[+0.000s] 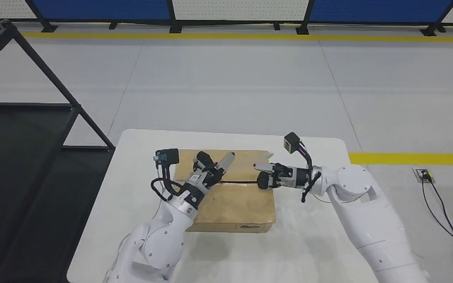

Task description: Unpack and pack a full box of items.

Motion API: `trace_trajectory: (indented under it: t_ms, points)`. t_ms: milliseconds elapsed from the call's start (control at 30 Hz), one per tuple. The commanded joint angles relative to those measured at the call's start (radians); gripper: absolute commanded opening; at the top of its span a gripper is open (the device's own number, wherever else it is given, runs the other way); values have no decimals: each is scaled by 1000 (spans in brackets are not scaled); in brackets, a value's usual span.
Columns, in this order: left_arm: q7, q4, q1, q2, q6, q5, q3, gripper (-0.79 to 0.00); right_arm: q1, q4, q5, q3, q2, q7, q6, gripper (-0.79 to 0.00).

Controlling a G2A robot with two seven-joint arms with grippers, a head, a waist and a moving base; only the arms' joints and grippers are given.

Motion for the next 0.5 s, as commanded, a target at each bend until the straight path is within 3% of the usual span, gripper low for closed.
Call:
trace_trajectory:
  t_ms: [0,467]
  points:
    - [1,-2,2,-1,1,0,-2,0,-8,-12,0,12,5,0,4,0]
    - [-6,1,5,-8,-4,7,1,0,-142,-166,37,126,47,12,65,0]
